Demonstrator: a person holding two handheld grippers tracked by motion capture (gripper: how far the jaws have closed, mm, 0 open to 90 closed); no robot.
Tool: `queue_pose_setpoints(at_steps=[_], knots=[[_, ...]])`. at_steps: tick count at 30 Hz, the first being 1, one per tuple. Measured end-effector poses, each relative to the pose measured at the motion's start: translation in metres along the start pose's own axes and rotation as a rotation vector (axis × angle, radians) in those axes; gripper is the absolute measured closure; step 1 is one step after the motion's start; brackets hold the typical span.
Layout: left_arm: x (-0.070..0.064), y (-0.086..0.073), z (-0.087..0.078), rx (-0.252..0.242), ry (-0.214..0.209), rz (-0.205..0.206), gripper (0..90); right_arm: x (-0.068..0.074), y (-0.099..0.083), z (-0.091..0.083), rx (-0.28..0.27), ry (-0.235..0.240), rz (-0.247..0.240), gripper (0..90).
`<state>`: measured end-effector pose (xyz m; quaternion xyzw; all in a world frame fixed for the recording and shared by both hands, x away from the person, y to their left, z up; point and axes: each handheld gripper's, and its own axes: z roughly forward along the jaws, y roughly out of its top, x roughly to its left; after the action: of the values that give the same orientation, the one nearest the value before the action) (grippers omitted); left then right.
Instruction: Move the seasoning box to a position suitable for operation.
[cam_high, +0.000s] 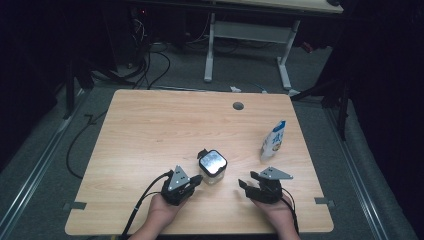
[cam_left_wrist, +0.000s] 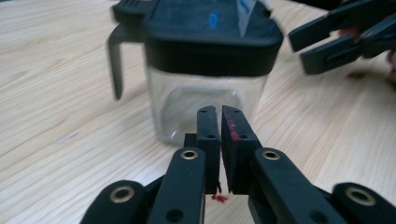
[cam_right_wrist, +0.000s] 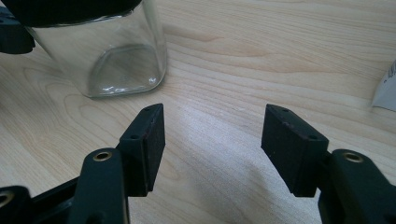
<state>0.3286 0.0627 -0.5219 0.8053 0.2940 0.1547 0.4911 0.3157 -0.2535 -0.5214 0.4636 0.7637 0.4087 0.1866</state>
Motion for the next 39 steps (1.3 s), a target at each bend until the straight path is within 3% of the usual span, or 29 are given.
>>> queue_pose_setpoints(at_steps=[6, 7, 11, 14, 15, 20, 24, 25, 29, 32, 36, 39], knots=[[0.011, -0.004, -0.008, 0.018, 0.062, -0.023, 69.6, 0.001, 0.002, -0.001, -0.017, -0.005, -0.001, 48.8], [0.010, -0.004, -0.008, -0.013, 0.067, -0.062, 66.3, 0.003, 0.005, 0.000, -0.021, -0.007, -0.012, 52.4], [0.016, -0.003, -0.010, -0.028, 0.091, -0.107, 58.5, 0.008, 0.015, 0.002, -0.035, -0.010, -0.044, 54.8], [0.018, -0.004, -0.009, -0.048, 0.094, -0.174, 57.4, 0.010, 0.022, 0.004, -0.046, -0.012, -0.051, 54.8], [0.024, -0.004, -0.010, -0.026, 0.101, -0.151, 55.1, 0.012, 0.032, 0.007, -0.045, -0.037, -0.087, 55.0], [0.032, -0.004, -0.011, 0.008, 0.110, -0.124, 54.5, 0.011, 0.041, 0.014, -0.061, -0.042, -0.073, 56.3], [0.035, -0.005, -0.013, 0.003, 0.109, -0.114, 55.1, 0.009, 0.030, 0.022, -0.052, -0.001, -0.042, 59.2], [0.036, -0.004, -0.014, 0.004, 0.100, -0.121, 55.0, 0.010, 0.026, 0.023, -0.026, -0.024, -0.094, 60.4], [0.035, -0.004, -0.013, 0.017, 0.096, -0.132, 53.6, 0.007, 0.020, 0.020, -0.036, 0.021, -0.068, 61.0], [0.033, -0.002, -0.013, 0.015, 0.104, -0.124, 54.9, 0.006, 0.018, 0.020, -0.015, 0.029, -0.082, 61.2], [0.032, -0.001, -0.017, 0.007, 0.100, -0.116, 57.1, 0.006, 0.017, 0.018, -0.015, 0.038, -0.060, 61.0], [0.033, 0.001, -0.019, 0.002, 0.094, -0.112, 56.8, 0.007, 0.016, 0.017, -0.027, 0.029, -0.087, 60.5]])
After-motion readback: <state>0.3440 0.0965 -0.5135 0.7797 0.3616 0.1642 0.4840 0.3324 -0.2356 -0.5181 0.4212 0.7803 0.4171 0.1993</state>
